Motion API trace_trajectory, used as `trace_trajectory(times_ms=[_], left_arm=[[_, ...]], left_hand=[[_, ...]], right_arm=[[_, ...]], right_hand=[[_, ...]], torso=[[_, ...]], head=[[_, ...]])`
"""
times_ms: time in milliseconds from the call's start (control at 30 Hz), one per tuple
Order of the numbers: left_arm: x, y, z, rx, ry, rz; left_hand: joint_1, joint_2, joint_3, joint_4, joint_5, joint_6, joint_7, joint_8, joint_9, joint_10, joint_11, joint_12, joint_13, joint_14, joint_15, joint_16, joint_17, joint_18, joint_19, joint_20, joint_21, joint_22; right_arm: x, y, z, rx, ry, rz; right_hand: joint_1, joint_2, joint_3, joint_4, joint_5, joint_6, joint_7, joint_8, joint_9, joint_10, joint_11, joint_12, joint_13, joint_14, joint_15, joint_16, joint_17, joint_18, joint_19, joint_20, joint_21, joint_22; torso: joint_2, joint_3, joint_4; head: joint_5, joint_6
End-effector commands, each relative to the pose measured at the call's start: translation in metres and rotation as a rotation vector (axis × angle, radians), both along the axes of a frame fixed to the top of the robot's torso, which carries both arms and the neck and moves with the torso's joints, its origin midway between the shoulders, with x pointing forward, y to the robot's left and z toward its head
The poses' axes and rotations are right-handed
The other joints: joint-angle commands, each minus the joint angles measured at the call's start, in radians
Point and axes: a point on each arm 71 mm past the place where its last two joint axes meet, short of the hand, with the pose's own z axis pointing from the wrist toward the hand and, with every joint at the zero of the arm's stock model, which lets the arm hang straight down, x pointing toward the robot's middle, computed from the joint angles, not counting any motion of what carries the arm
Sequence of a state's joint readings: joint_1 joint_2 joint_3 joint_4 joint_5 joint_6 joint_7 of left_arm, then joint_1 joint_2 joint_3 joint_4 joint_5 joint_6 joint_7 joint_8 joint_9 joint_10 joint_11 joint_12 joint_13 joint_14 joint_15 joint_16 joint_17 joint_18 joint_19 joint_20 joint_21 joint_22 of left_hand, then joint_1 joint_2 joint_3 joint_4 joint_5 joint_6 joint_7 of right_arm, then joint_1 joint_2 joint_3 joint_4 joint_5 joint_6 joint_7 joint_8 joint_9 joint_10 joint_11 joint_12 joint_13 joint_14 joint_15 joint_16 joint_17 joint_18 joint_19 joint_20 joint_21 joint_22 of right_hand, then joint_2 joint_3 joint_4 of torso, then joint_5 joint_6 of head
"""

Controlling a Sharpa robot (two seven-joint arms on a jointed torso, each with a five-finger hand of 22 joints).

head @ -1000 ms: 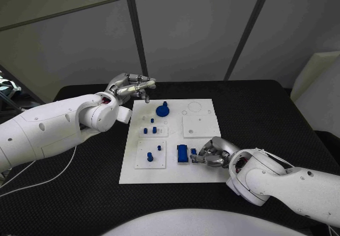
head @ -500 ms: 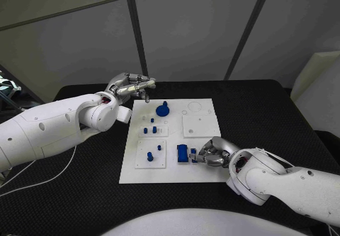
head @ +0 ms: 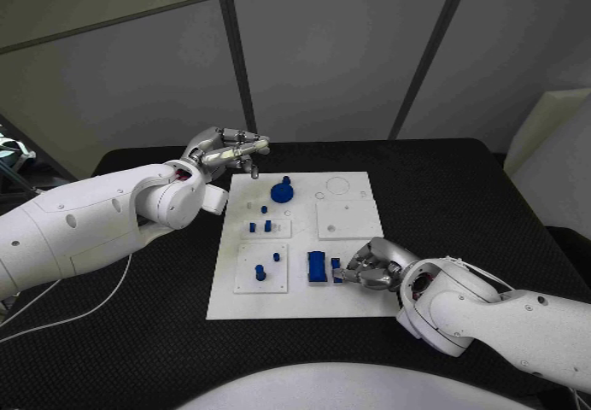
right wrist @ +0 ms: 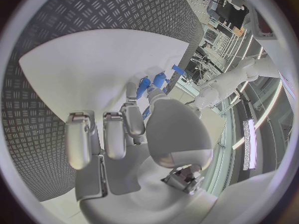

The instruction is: Assemble the parts on the task board

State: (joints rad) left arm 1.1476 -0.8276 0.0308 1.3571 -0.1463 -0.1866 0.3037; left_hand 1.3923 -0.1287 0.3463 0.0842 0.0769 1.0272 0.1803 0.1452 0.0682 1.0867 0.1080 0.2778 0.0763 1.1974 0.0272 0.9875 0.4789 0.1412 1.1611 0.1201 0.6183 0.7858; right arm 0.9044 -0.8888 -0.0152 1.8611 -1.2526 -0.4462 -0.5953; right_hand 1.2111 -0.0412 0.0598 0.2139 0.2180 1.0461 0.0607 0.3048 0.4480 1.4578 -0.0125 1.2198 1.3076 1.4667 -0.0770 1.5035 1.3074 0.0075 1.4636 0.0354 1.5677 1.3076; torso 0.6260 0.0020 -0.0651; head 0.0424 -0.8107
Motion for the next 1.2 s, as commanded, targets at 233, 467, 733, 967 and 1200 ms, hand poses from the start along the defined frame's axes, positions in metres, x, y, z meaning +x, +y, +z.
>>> trace_trajectory(times_ms=[233,467,733,967,1200], left_arm=[[0.000,0.000,0.002,-0.010,-0.014,-0.001],[0.000,0.001,0.002,-0.009,-0.014,0.001],[0.000,0.001,0.002,-0.009,-0.014,0.003],[0.001,0.001,0.001,-0.007,-0.013,0.003],[0.001,-0.001,-0.006,-0.017,0.006,0.016]], left_hand=[[0.001,0.010,-0.003,0.005,-0.002,-0.008,-0.001,0.004,0.001,-0.008,-0.001,0.007,0.001,-0.006,-0.002,0.003,-0.001,0.042,0.003,0.004,0.000,-0.001],[0.001,0.010,-0.003,0.005,-0.002,-0.008,-0.001,0.004,0.001,-0.008,-0.001,0.007,0.001,-0.006,-0.002,0.003,-0.001,0.042,0.003,0.004,0.000,-0.001],[0.001,0.010,-0.003,0.005,-0.002,-0.008,-0.001,0.004,0.001,-0.008,-0.001,0.007,0.001,-0.006,-0.002,0.003,-0.001,0.042,0.003,0.004,0.000,-0.001],[0.001,0.010,-0.003,0.006,-0.002,-0.008,-0.001,0.005,0.001,-0.008,-0.001,0.008,0.001,-0.006,-0.002,0.003,-0.002,0.042,0.004,0.004,-0.001,-0.002],[-0.010,0.008,-0.010,0.013,-0.003,-0.011,0.000,0.006,0.000,-0.012,0.000,0.010,0.001,-0.010,0.000,0.002,-0.006,0.041,0.002,0.005,-0.005,-0.005]], right_arm=[[0.004,0.000,-0.003,-0.004,0.002,0.013],[0.008,-0.001,-0.006,-0.011,0.001,0.006],[0.006,-0.001,0.000,0.068,-0.029,0.070],[0.020,-0.010,0.021,0.268,-0.098,0.118],[0.067,-0.035,0.041,0.559,-0.147,0.007]], right_hand=[[0.013,0.015,-0.012,0.001,-0.007,0.008,0.001,-0.005,0.002,0.007,-0.002,0.005,0.051,0.081,-0.001,0.003,0.146,-0.007,0.107,-0.004,0.003,0.263],[0.019,0.020,-0.015,-0.001,-0.008,0.011,-0.001,-0.004,0.003,0.008,-0.003,0.006,0.052,0.081,-0.002,0.003,0.146,-0.007,0.107,-0.005,0.003,0.263],[0.017,0.006,-0.049,0.001,-0.003,0.005,0.003,-0.007,0.002,0.004,-0.001,-0.002,0.048,0.080,-0.001,-0.001,0.139,-0.007,0.107,-0.004,0.003,0.263],[0.039,0.009,-0.087,-0.002,0.006,-0.048,0.026,-0.043,-0.011,-0.055,0.019,-0.134,-0.028,0.055,0.015,-0.065,0.038,0.017,0.066,0.007,-0.115,0.229],[0.155,0.046,-0.083,-0.047,0.018,-0.111,0.060,-0.080,-0.026,-0.324,0.049,-0.658,-0.364,-0.108,0.039,-0.478,-0.457,0.137,-0.187,0.031,-0.808,-0.015]], torso=[[0.000,-0.0004,0.0014],[0.000,-0.0010,0.0004],[-0.002,0.0002,-0.0014],[-0.007,-0.0023,-0.0025],[-0.027,-0.0081,-0.0058]], head=[[0.001,-0.001],[0.003,-0.001],[0.004,0.002],[0.000,0.026],[-0.001,0.053]])
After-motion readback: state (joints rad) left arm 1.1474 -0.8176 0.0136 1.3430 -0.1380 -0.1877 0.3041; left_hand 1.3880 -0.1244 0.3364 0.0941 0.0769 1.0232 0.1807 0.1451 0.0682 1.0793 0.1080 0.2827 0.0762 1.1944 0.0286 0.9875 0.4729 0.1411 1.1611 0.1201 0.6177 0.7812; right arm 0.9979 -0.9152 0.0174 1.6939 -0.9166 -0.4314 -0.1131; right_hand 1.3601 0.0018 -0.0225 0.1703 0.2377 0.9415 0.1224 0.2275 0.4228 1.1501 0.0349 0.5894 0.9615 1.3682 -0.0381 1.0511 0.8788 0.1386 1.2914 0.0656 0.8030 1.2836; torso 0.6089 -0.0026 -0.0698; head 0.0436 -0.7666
